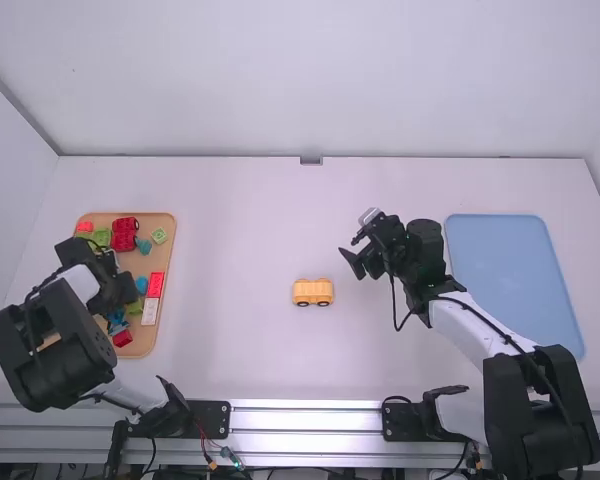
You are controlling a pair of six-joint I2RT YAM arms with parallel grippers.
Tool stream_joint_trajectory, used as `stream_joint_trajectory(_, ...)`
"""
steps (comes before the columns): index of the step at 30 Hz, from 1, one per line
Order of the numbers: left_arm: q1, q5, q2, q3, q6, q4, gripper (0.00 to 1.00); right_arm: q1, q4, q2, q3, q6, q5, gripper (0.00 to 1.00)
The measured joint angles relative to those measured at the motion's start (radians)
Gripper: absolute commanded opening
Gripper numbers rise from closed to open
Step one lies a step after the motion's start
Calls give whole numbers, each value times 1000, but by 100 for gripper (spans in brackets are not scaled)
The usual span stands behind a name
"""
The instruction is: Assemble lego blocks to make yellow taxi
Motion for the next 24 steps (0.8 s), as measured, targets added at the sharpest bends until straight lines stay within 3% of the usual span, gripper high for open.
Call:
stream_joint_trajectory(9, 0, 0, 0, -51, 1, 94, 41, 0, -1, 0, 0, 1, 0, 98)
stream_joint_trajectory(12, 0, 0, 0, -73, 7, 105, 37, 0, -2, 0, 0, 3, 0, 99)
stream_joint_trajectory(15, 0, 0, 0, -81, 14, 108, 26, 0, -1, 0, 0, 5, -1, 99)
stream_joint_trajectory(21, 0, 0, 0, -81, 15, 111, 21, 0, -2, 0, 0, 5, -1, 98)
stream_joint_trajectory(24, 0, 2, 0, -81, 16, 119, 11, 0, -2, 0, 0, 14, 0, 99)
